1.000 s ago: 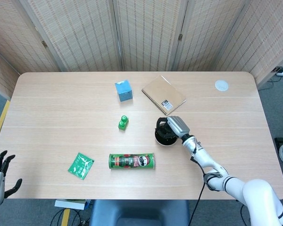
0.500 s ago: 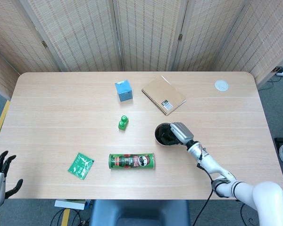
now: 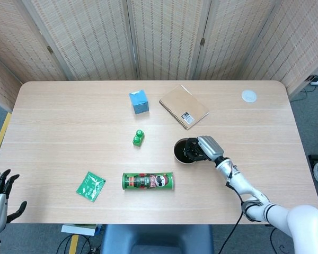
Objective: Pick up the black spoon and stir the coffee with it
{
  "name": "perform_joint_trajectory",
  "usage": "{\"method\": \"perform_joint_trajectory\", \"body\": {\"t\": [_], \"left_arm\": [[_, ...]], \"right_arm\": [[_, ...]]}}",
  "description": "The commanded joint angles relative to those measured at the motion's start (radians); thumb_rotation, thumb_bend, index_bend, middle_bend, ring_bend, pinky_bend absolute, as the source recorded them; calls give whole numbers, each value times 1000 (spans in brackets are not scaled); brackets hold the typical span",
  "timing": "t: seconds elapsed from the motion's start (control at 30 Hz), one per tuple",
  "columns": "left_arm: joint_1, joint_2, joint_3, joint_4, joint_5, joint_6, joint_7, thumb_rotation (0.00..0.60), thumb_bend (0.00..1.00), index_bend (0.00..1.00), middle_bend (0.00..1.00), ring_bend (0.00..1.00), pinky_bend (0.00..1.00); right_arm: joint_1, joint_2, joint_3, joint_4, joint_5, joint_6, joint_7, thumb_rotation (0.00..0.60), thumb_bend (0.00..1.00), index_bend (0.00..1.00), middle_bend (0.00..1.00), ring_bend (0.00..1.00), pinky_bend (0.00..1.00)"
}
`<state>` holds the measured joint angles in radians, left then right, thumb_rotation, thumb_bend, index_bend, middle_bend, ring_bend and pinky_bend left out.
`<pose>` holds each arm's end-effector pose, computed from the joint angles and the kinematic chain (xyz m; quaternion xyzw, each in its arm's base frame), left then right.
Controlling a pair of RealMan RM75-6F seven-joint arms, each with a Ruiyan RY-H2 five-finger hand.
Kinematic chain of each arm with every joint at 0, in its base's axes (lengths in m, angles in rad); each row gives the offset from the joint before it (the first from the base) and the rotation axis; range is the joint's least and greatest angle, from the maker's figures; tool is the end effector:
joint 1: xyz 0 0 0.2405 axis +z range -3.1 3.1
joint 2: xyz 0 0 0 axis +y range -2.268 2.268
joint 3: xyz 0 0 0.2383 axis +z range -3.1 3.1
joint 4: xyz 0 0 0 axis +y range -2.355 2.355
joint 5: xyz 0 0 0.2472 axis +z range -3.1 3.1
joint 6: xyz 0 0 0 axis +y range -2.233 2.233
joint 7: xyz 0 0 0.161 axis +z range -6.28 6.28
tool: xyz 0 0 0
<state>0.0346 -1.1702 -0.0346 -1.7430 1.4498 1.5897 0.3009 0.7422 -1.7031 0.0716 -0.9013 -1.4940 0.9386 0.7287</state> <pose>-0.2971 0.1580 0.1052 -0.5641 -0.3783 -0.3230 0.6590 -0.2105 -0.3938 -0.0701 0.6489 -0.5365 0.4602 0.2816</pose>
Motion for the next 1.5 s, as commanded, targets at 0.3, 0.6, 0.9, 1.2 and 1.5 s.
{"method": "perform_joint_trajectory", "body": {"t": [0.3, 0.6, 0.9, 1.2, 1.5], "left_arm": [[-7, -5, -1, 4, 2, -10, -5, 600, 311, 208, 103, 69, 142], [-22, -11, -9, 8, -1, -26, -11, 600, 311, 209, 102, 69, 142], [-56, -25, -18, 5, 8, -63, -23, 600, 311, 208, 103, 69, 142], [-84, -41, -24, -3, 40, -71, -19, 600, 311, 208, 103, 69, 142], [-86, -52, -24, -23, 43, -57, 11, 600, 311, 204, 97, 69, 142]], "right_arm": [[-35, 90, -4, -129, 9, 17, -53, 600, 52, 209, 998, 1000, 1000], [-105, 253, -15, -274, 9, 99, -172, 600, 82, 226, 990, 1000, 1000], [-268, 446, -50, -436, 18, 309, -584, 600, 213, 449, 843, 958, 1000], [-432, 557, -72, -570, 35, 485, -688, 600, 213, 285, 425, 465, 571], [-547, 609, -114, -629, -14, 587, -680, 600, 181, 67, 116, 162, 247]]}}
